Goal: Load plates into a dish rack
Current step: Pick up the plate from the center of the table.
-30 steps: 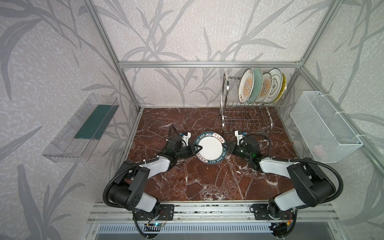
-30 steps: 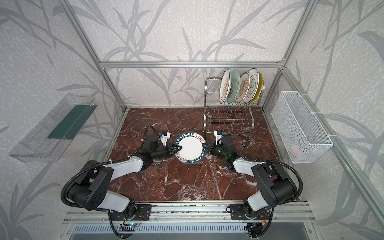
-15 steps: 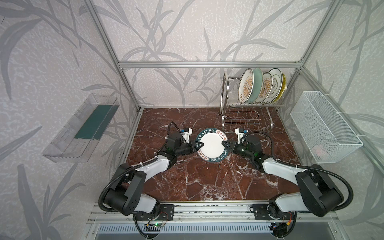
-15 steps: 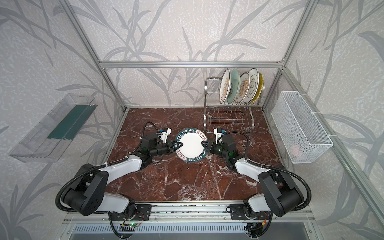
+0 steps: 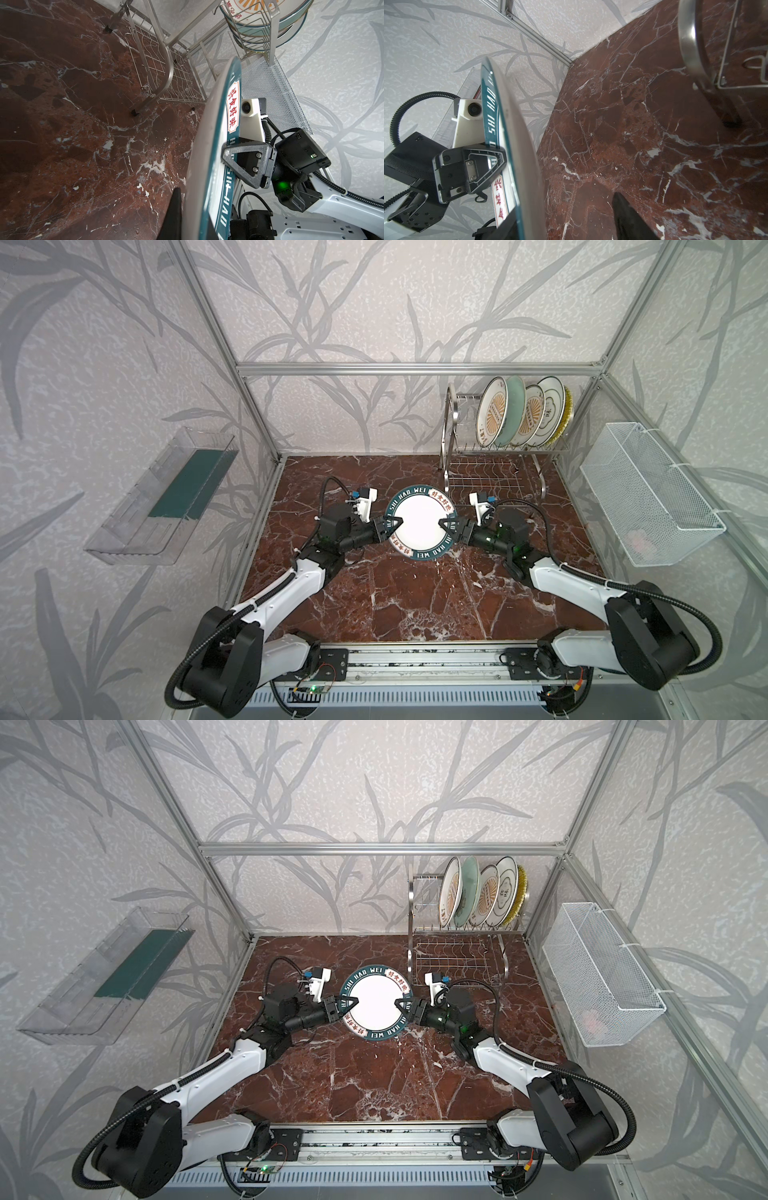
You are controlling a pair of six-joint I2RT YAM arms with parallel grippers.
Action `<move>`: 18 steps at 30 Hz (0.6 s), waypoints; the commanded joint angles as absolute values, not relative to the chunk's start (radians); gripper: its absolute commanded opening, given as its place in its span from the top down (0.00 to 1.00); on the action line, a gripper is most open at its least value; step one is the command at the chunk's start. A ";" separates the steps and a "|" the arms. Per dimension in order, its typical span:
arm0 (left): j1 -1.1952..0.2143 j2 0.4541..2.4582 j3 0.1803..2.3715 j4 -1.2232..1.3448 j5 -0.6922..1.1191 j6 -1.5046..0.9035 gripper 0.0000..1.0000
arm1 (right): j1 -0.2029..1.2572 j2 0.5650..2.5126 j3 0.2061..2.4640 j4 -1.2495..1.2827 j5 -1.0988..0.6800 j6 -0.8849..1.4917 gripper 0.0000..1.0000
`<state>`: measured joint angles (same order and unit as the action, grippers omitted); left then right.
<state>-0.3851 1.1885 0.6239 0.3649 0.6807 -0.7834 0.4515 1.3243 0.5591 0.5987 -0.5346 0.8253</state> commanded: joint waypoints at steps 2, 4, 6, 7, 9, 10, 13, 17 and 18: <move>-0.379 1.145 0.651 0.411 0.679 -0.771 1.00 | 0.462 1.313 0.578 0.701 -0.607 0.852 0.39; -0.379 1.142 0.652 0.423 0.682 -0.777 1.00 | 0.467 1.320 0.576 0.733 -0.619 0.868 0.39; -0.378 1.137 0.651 0.432 0.680 -0.782 1.00 | 0.473 1.329 0.575 0.793 -0.627 0.889 0.39; -0.377 1.134 0.650 0.441 0.676 -0.784 1.00 | 0.474 1.336 0.575 0.817 -0.630 0.903 0.40; -0.376 1.129 0.646 0.459 0.674 -0.793 1.00 | 0.485 1.351 0.576 0.863 -0.637 0.929 0.40; -0.375 1.128 0.645 0.464 0.673 -0.794 1.00 | 0.490 1.359 0.577 0.890 -0.642 0.944 0.40; -0.374 1.127 0.643 0.483 0.670 -0.801 1.00 | 0.501 1.384 0.578 0.970 -0.646 0.989 0.40; -0.371 1.123 0.640 0.499 0.657 -0.804 1.00 | 0.507 1.414 0.582 1.049 -0.652 1.034 0.42; -0.371 1.123 0.640 0.499 0.655 -0.801 1.00 | 0.506 1.418 0.583 1.053 -0.652 1.034 0.42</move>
<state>-0.3767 1.1538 0.6235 0.4095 0.6647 -0.7895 0.5022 1.4052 0.5591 0.9409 -0.6315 0.9947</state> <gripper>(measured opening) 0.077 0.580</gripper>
